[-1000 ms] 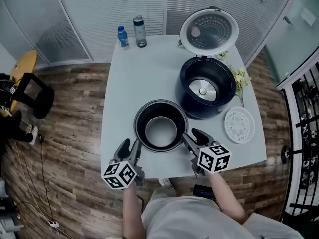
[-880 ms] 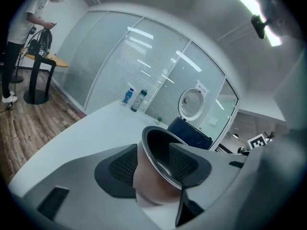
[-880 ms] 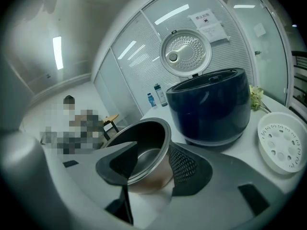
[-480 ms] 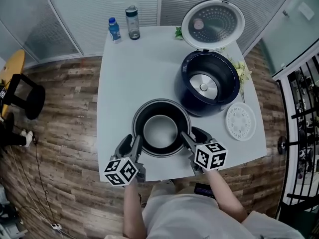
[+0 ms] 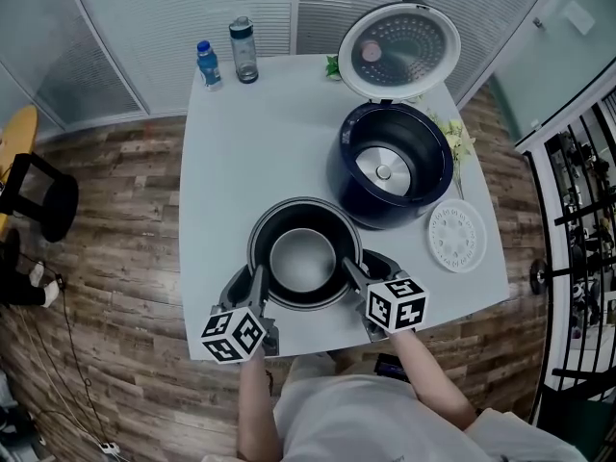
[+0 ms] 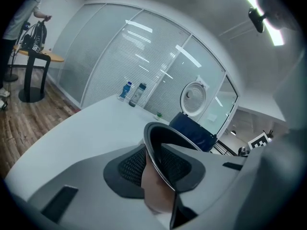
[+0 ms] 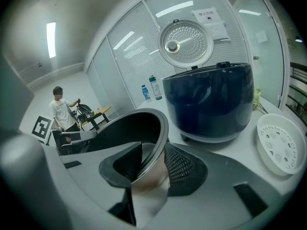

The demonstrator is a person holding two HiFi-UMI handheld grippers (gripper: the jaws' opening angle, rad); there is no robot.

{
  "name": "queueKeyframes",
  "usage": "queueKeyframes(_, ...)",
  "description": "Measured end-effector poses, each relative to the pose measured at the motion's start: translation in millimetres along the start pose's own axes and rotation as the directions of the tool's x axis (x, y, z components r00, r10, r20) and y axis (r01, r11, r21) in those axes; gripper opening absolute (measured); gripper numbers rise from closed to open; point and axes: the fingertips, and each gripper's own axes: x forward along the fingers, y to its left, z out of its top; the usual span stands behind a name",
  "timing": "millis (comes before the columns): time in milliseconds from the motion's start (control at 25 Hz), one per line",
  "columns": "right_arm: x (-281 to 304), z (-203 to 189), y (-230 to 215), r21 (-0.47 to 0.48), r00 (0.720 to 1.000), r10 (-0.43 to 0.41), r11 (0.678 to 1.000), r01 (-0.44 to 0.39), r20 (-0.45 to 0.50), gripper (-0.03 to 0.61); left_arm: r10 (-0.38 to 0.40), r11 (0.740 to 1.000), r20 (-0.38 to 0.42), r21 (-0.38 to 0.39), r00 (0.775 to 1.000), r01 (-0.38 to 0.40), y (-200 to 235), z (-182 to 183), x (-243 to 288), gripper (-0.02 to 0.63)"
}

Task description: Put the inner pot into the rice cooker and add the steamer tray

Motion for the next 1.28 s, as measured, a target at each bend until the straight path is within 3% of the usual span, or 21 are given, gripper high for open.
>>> queueKeyframes(240,0.9,2.6,0.2,0.025,0.999,0.04,0.999,-0.04,0.003,0.147,-0.001,1.0,0.001,-0.024,1.0,0.001,0.6,0.9,-1.6,0.094)
queueKeyframes(760,-28.9,44.9,17.2,0.02,0.984,0.12,0.992,-0.123,0.129,0.13,-0.033,0.999,0.114,-0.039,0.993,0.038,-21.9,37.5,-23.2,0.086)
queueKeyframes(1280,-71.1,91.8,33.8,0.022,0.95,0.186,0.98,-0.198,0.251,0.117,-0.064,0.998,0.206,0.019,0.976,0.062,-59.3,82.5,-52.5,0.083)
